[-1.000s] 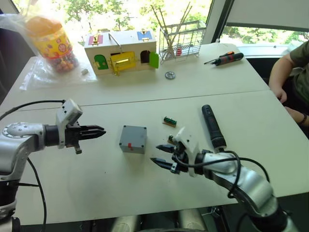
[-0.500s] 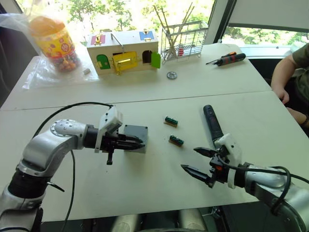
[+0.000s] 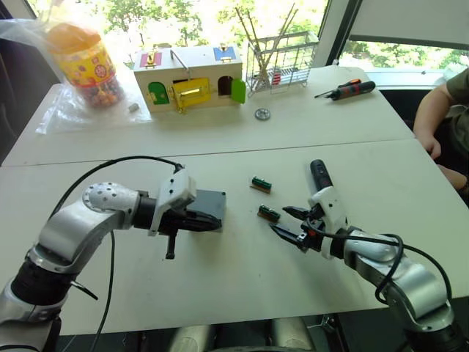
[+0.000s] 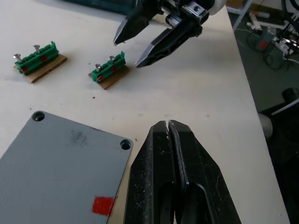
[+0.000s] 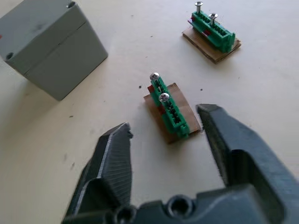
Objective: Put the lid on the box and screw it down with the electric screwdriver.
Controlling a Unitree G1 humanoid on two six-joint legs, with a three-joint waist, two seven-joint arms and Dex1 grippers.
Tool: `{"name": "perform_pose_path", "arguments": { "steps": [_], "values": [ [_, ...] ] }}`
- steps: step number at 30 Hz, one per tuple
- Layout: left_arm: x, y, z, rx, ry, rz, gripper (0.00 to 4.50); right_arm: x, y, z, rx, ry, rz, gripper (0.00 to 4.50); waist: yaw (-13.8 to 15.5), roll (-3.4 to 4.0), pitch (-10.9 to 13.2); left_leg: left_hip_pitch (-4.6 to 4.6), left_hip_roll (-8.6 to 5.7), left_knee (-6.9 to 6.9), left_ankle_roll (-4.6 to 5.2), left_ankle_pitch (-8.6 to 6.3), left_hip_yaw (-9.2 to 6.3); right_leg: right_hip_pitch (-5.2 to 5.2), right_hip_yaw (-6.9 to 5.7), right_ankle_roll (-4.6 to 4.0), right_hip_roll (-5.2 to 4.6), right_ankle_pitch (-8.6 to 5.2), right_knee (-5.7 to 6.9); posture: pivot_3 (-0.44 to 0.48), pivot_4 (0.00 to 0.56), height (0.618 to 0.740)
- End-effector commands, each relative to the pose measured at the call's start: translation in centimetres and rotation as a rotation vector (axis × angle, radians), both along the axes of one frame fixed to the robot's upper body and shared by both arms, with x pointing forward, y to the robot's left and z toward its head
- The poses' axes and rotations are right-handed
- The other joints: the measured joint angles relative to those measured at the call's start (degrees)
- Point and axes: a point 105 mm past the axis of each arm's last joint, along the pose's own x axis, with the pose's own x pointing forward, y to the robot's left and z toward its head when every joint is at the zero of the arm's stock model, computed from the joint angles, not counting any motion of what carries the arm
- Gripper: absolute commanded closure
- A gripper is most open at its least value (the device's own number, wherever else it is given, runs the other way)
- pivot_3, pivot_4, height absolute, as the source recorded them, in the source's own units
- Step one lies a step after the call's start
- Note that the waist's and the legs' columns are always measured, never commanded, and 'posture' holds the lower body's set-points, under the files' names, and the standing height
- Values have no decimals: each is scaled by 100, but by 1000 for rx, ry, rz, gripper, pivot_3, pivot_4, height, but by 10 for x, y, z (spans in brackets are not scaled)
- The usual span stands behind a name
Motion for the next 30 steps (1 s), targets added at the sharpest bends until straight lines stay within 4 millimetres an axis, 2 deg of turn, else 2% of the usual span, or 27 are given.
{"name": "perform_pose_path", "arguments": {
  "steps": [1, 7, 15, 18, 19, 20, 25, 30],
  "values": [
    [7, 18, 9, 26, -47, 54, 4500, 6, 6, 4, 11, -61, 7, 2806, -6, 0, 0, 0, 0, 0, 0, 0, 0, -1, 0, 0, 1, 0, 0, 0, 150, 740],
    [10, 31, 7, 52, -57, 104, 4500, 10, 15, 5, 37, -81, 16, 2806, 5, 1, 1, 0, 0, 1, -1, 0, 0, -1, -1, 0, 1, 0, 0, 0, 150, 740],
    [12, 31, 3, 52, -66, 117, 4500, 12, 13, 5, 26, -89, 18, 2806, -1, 1, 1, 0, 0, 1, -1, 1, 0, -1, -1, 0, 1, 0, 2, 0, 150, 740],
    [14, 31, 2, 54, -72, 120, 4500, 12, 12, 2, 12, -89, 19, 3710, -2, 1, 1, 0, 0, 1, -1, 1, 1, -1, -1, 0, 2, 0, 2, 0, 150, 740],
    [15, 31, 1, 55, -74, 120, 4500, 12, 12, 1, 7, -90, 19, 4228, -1, 1, 1, 0, 0, 1, -1, 1, 0, -1, -1, 0, 2, 0, 2, 0, 150, 740],
    [16, 31, 1, 54, -75, 120, 4500, 13, 12, 1, 6, -91, 18, 4408, 0, 1, 1, 0, 0, 1, -1, 1, 0, -1, -1, 0, 2, 0, 3, 0, 150, 740],
    [18, 34, 3, 50, -79, 132, 4500, 15, 12, 3, 15, -104, 6, 4408, -4, 1, 1, 0, 0, 2, -1, 1, 0, -1, -2, 0, 2, 0, 3, 0, 150, 740],
    [27, 44, 11, 2, -69, 197, 4500, 14, 12, 13, 50, -123, 4, 4408, -3, 2, 1, 0, 0, 2, -1, 1, 0, -2, -2, 0, 2, 0, 4, 0, 150, 740]
  ]
}}
